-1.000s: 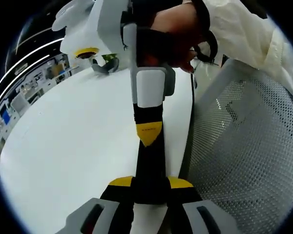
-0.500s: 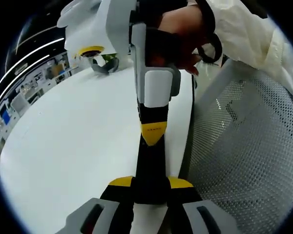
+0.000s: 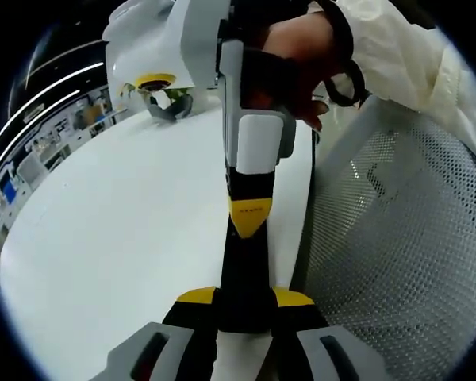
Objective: Press the specified remote control buttons in sequence, fully releasing each button before pressing the next.
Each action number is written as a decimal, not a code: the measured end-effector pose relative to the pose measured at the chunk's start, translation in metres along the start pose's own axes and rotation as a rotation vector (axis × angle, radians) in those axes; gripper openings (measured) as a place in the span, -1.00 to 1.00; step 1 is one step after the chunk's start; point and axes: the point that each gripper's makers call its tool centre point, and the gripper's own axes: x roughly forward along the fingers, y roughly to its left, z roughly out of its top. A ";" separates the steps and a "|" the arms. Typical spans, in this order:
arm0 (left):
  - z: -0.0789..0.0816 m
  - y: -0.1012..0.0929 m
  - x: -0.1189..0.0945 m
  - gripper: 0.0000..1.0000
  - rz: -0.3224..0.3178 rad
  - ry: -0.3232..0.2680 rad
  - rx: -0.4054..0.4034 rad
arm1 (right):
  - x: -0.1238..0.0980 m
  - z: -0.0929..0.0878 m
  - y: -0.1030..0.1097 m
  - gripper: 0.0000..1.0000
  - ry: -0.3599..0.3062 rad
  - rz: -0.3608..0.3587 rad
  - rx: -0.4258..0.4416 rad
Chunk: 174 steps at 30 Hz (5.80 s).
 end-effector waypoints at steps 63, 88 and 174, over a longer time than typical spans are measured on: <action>0.002 -0.002 0.000 -0.51 0.003 -0.010 0.078 | 0.000 -0.015 0.002 -1.00 -0.375 -0.079 0.184; 0.003 -0.004 0.004 -0.51 -0.054 -0.020 0.104 | -0.010 0.000 0.010 -1.00 -0.484 0.047 0.251; 0.008 -0.009 0.008 -0.50 -0.143 -0.049 0.142 | 0.000 -0.001 0.016 -1.00 -0.427 0.029 0.206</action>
